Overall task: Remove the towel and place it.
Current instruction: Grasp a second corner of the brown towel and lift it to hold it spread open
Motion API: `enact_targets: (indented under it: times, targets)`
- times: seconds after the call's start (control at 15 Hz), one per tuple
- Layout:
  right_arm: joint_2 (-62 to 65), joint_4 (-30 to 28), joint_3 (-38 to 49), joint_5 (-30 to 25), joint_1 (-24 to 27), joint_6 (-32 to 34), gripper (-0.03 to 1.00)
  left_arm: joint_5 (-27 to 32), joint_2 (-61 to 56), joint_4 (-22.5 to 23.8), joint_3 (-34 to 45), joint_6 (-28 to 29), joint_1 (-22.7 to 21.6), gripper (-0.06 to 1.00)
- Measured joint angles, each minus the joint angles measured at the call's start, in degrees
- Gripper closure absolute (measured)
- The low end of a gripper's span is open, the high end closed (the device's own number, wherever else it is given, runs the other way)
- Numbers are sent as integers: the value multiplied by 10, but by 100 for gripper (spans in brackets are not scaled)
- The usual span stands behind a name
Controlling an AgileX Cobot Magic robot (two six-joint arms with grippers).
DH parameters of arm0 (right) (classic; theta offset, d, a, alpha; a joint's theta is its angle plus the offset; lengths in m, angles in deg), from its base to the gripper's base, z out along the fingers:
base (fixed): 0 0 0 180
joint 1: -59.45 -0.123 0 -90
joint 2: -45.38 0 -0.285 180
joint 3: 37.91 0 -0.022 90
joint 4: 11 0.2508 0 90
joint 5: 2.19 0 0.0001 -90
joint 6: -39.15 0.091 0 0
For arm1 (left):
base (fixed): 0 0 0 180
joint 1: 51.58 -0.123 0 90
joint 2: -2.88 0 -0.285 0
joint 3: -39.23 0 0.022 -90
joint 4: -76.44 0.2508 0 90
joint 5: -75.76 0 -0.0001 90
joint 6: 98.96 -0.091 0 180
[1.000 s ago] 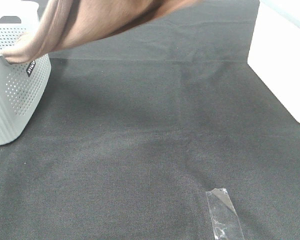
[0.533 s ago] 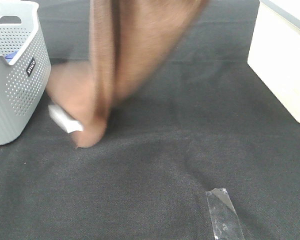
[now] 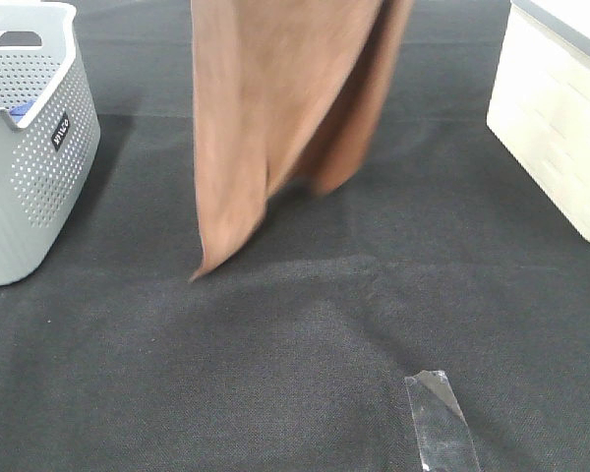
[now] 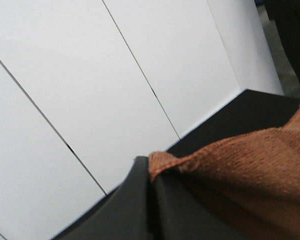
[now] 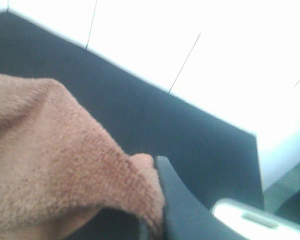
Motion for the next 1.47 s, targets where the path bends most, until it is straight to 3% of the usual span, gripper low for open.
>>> enact_targets:
  times: [0.13, 0.33, 0.53, 0.8, 1.07, 1.13, 1.4, 1.47]
  targets:
    - [-3, -3, 0, 68, 0, 19, 96, -104, 14, 3, 0, -1, -27, 94]
    - [-17, -13, 0, 157, 0, 56, 96, -210, 44, 4, 0, -1, -49, 94]
    - [-50, -34, 0, 209, 0, 85, 96, -299, 70, 0, 0, -1, -83, 94]
    - [-104, -37, -25, 268, 29, 134, 96, -370, 108, -22, -1, -1, -123, 94]
    - [-151, -38, -70, 293, 33, 139, 96, -418, 159, -49, -20, -1, -146, 94]
    - [-163, -38, -75, 302, 33, 139, 96, -422, 179, -56, -40, 0, -148, 94]
    - [-199, -37, -75, 395, 46, 139, 96, -407, 297, -61, -242, 2, -148, 94]
    - [-199, -37, -75, 395, 46, 139, 96, -407, 297, -61, -242, 2, -148, 94]
